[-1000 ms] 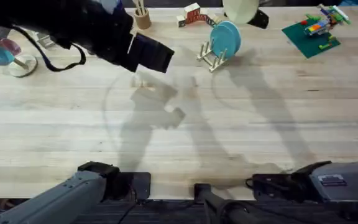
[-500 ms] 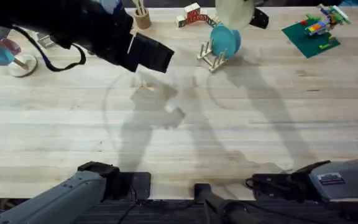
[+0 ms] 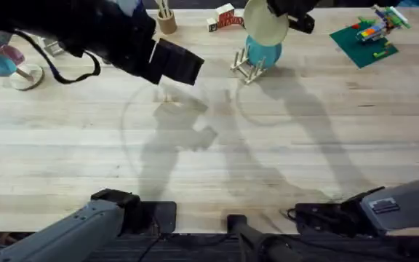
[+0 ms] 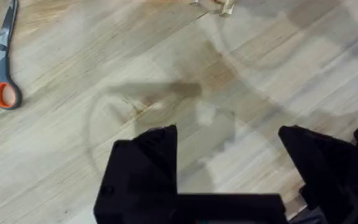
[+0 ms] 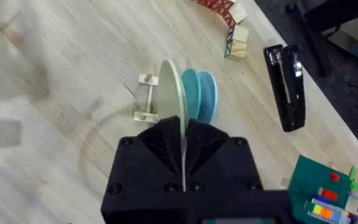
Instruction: Pick up the plates from the table one by one and place each into a slot on the dish rack.
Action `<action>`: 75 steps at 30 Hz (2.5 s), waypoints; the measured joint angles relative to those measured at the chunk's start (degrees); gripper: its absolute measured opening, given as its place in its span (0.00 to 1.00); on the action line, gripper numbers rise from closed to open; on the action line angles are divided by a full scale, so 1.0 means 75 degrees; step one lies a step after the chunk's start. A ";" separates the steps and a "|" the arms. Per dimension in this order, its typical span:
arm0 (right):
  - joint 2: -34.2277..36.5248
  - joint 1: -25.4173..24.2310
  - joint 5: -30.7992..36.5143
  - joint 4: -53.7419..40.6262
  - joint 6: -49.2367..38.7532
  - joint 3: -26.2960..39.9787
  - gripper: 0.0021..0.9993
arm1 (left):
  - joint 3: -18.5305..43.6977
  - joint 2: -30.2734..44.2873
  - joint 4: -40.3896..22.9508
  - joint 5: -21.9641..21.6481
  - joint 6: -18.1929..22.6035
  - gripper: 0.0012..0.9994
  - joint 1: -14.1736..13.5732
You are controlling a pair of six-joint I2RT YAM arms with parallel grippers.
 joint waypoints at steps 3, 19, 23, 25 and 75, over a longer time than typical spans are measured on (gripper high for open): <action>0.0157 0.0000 -0.0016 0.0000 -0.0073 0.0002 0.03 | 0.0000 0.0000 0.0002 0.0000 0.0000 0.99 0.0000; 0.0590 0.0000 0.0142 0.0131 0.0233 0.0002 0.03 | 0.0000 0.0000 -0.0001 0.0000 0.0000 0.99 0.0000; 0.0791 0.0000 0.0194 0.0131 0.0323 0.0002 0.03 | 0.0000 0.0000 -0.0001 0.0000 0.0000 0.99 0.0000; 0.0848 0.0000 0.0203 0.0138 0.0382 0.0002 0.03 | 0.0000 0.0000 -0.0001 0.0000 0.0000 0.99 0.0000; 0.1821 0.0000 0.0649 0.0519 0.0749 0.0002 0.03 | 0.0000 0.0000 0.0001 0.0000 0.0000 0.99 0.0000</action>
